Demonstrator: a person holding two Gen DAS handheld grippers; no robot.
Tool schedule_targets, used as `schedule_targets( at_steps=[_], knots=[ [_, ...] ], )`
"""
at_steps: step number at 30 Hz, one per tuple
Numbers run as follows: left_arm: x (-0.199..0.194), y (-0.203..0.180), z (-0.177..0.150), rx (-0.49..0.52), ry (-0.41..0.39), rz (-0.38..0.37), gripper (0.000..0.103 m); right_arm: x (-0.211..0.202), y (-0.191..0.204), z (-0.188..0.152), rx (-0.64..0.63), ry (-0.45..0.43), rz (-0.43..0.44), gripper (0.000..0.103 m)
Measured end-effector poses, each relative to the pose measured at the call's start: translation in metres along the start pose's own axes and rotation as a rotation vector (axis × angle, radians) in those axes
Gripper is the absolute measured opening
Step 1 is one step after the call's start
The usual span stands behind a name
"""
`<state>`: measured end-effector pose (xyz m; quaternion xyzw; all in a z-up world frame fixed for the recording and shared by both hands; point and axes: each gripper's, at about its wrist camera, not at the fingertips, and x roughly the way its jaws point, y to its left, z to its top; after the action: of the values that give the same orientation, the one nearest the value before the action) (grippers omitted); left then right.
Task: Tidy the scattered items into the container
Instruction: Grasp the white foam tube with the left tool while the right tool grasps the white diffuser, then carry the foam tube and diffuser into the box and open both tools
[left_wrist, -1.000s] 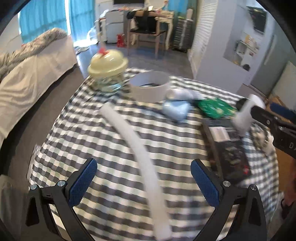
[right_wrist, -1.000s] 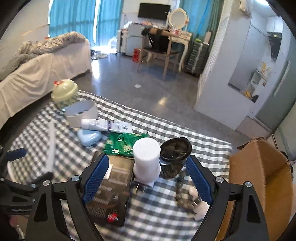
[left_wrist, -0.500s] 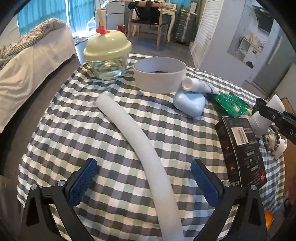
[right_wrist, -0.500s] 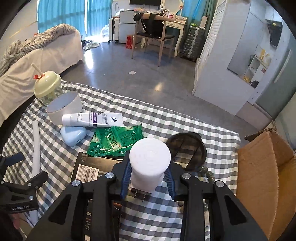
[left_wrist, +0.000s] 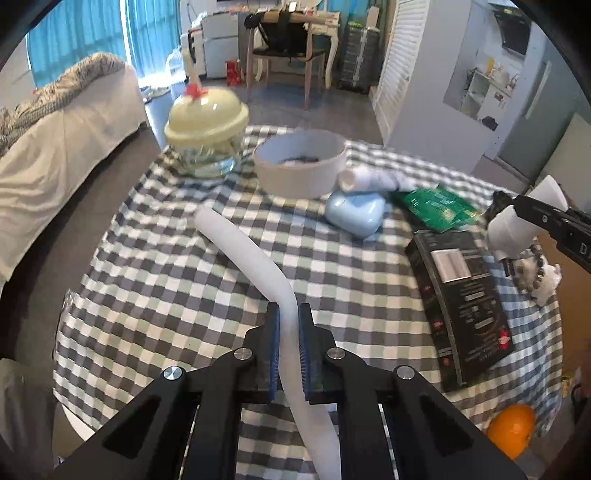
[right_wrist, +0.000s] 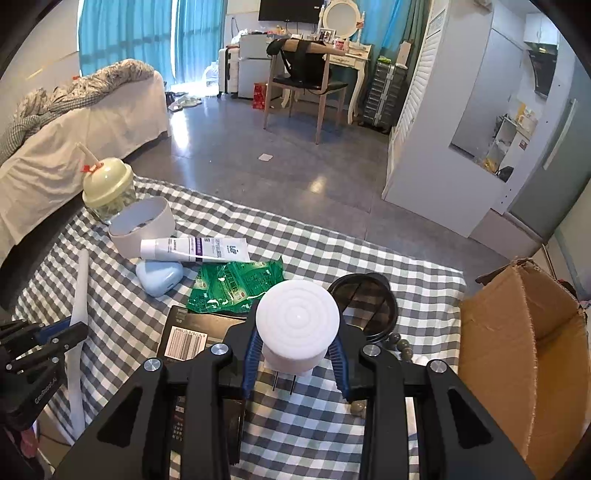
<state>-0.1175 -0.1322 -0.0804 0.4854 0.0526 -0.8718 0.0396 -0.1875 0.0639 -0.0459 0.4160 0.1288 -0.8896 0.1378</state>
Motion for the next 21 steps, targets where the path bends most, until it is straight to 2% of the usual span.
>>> schedule_targets(
  at_steps=[4,9,16,21],
  knots=[
    [-0.021,-0.011,0.007,0.029,-0.039,-0.015,0.009,-0.022,-0.004,0.002,0.002,-0.049,0.005,0.032],
    [-0.053,-0.041,0.021,0.112,-0.110,-0.066,0.009,-0.054,-0.017,0.002,0.030,-0.108,0.013,0.032],
    [-0.098,-0.111,0.046,0.240,-0.217,-0.216,0.009,-0.105,-0.056,-0.008,0.089,-0.186,-0.030,0.032],
    [-0.130,-0.181,0.060,0.353,-0.277,-0.344,0.009,-0.151,-0.102,-0.022,0.150,-0.255,-0.125,0.032]
  ],
)
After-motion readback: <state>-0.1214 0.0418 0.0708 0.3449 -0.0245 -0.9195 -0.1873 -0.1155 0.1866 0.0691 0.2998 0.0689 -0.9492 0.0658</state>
